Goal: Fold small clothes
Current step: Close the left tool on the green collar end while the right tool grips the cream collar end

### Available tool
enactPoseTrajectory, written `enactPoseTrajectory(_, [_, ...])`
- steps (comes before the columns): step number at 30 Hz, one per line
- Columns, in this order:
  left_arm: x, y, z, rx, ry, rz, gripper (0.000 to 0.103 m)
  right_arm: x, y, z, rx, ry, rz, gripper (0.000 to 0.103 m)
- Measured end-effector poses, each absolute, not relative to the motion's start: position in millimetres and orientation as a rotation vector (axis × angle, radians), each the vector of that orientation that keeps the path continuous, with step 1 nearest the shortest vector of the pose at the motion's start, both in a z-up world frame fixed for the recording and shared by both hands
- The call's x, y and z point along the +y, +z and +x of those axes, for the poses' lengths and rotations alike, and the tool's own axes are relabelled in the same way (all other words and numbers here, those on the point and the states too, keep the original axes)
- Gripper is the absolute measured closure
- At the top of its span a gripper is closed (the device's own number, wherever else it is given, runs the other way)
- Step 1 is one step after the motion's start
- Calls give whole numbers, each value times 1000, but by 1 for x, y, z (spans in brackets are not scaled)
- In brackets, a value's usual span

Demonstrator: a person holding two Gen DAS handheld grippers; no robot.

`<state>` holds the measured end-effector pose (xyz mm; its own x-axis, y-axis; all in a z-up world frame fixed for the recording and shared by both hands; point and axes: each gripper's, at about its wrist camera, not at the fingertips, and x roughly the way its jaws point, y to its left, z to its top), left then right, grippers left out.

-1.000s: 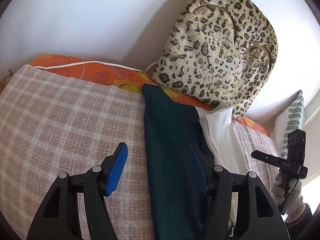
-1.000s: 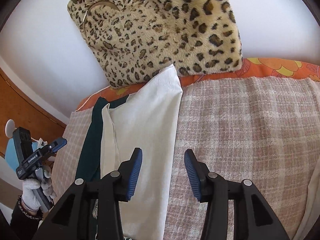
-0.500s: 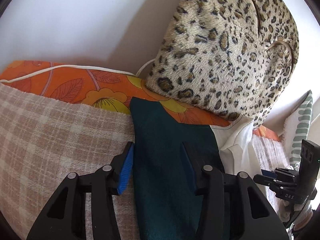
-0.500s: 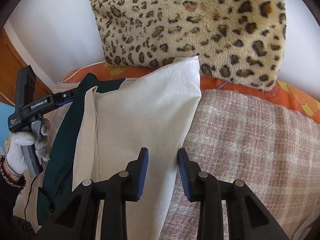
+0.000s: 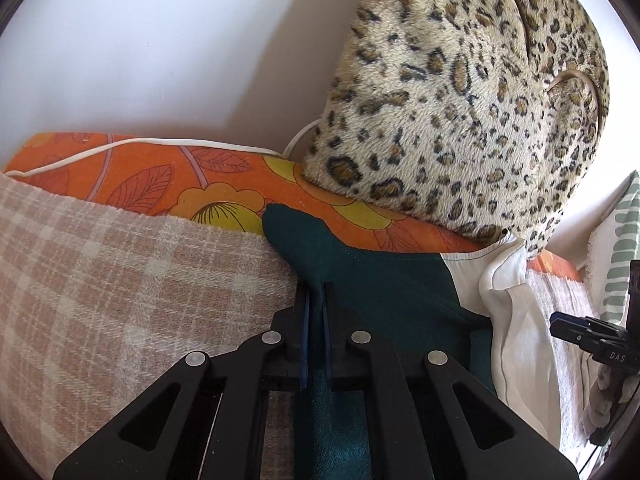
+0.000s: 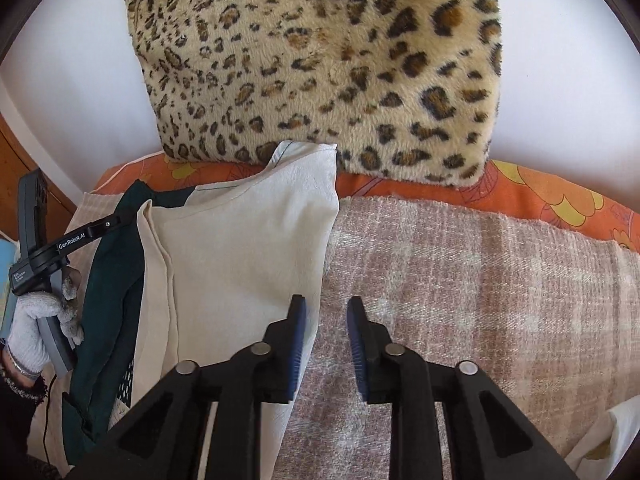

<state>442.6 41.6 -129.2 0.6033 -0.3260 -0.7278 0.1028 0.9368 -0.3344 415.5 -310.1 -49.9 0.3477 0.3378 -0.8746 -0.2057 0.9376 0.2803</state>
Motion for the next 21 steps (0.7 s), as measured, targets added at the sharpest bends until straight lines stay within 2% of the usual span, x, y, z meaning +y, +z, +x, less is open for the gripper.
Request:
enactPoseTrajectory(1, [44,-129,442,892,-255,-278,99,-312,-45,419,1137,377,159,56])
enactPoseTrajectory(5, [48,-129,442,899,-272,-302,97,-302,-44,449,1113,385,139,56])
enactPoseTrajectory(7, [52,-129,441,900,-305,-325,84,-303,-52,466,1123,392,192,53])
enactPoseTrajectory(8, [53,-127,439,893,-319,-329,68,-304,-55,474,1123,393,227,52])
enactPoseTrajectory(9, [54,-124,438,881,-321,-324,47,-305,-58,480,1116,384,249,52])
enactPoseTrajectory(10, [55,-121,437,868,-308,-310,41,-305,-60,485,1109,372,257,52])
enactPoseTrajectory(12, [57,-116,439,849,-296,-286,40,-305,-66,494,1109,359,272,55])
enactPoseTrajectory(13, [58,-115,441,842,-302,-281,40,-305,-70,497,1115,363,287,70])
enactPoseTrajectory(16, [61,-117,455,858,-313,-284,40,-305,-78,504,1126,358,298,89])
enactPoseTrajectory(20, [69,-124,474,899,-344,-363,44,-305,-80,506,1127,379,282,91])
enactPoseTrajectory(21, [71,-125,477,903,-355,-393,50,-305,-79,507,1126,394,284,87])
